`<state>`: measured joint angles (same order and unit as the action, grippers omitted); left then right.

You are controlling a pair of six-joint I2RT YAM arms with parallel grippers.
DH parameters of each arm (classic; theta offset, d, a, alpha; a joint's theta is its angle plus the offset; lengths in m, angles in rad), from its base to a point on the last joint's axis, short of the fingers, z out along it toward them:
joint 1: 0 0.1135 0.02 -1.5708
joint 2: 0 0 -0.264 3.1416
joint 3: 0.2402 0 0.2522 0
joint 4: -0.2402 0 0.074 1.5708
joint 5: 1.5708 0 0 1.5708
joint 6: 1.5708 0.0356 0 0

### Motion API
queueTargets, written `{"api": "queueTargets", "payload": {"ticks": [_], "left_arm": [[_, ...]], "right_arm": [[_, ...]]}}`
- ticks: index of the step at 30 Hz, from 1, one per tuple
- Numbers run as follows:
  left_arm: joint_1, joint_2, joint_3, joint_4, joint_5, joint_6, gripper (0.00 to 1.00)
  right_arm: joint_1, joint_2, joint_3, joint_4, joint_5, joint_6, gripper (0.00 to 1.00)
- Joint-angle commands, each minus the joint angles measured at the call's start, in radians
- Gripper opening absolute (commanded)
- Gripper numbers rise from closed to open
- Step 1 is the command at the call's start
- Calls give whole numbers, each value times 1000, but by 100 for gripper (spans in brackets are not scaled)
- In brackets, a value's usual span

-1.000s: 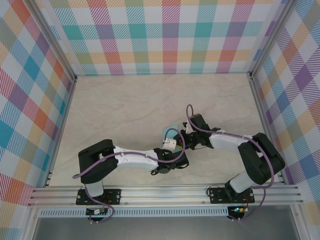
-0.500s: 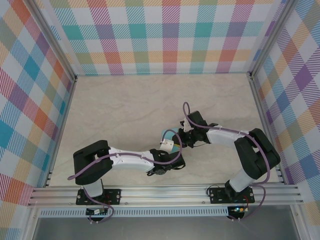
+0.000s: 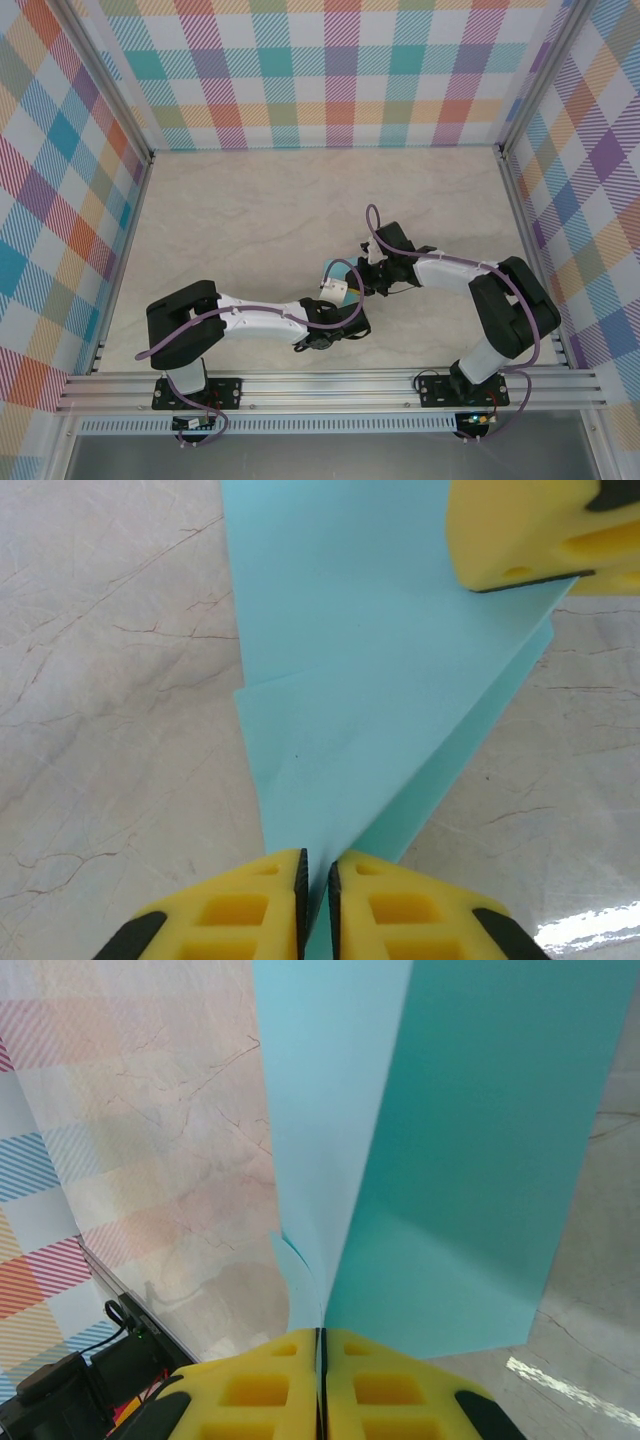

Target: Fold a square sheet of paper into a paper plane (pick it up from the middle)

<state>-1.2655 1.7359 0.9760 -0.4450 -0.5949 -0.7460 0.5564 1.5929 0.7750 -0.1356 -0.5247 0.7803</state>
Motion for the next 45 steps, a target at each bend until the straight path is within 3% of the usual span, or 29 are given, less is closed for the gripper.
{"api": "queueTargets", "payload": {"ticks": [1, 11, 21, 25, 30, 34, 37, 45], "left_arm": [[-13, -2, -2, -19, -11, -7, 8], [11, -49, -70, 80, 58, 12, 4], [84, -184, -234, 338, 231, 38, 4], [144, -254, -330, 471, 339, 28, 4], [205, -277, -388, 572, 460, 24, 4], [236, -276, -419, 628, 514, 13, 4], [264, -272, -454, 694, 553, -13, 4], [325, -260, -514, 790, 620, -68, 4]], "right_arm": [[-3, 6, 28, -24, -19, -21, 8], [-4, -53, 56, -91, 16, -64, 20], [-47, -186, 39, -177, 77, -126, 38], [-50, -229, 21, -172, 69, -147, 40], [-50, -221, -5, -114, -24, -156, 38], [-46, -196, -16, -74, -76, -152, 28], [-27, -166, -15, -40, -94, -144, 21], [29, -47, 8, 57, -106, -95, 17]]}}
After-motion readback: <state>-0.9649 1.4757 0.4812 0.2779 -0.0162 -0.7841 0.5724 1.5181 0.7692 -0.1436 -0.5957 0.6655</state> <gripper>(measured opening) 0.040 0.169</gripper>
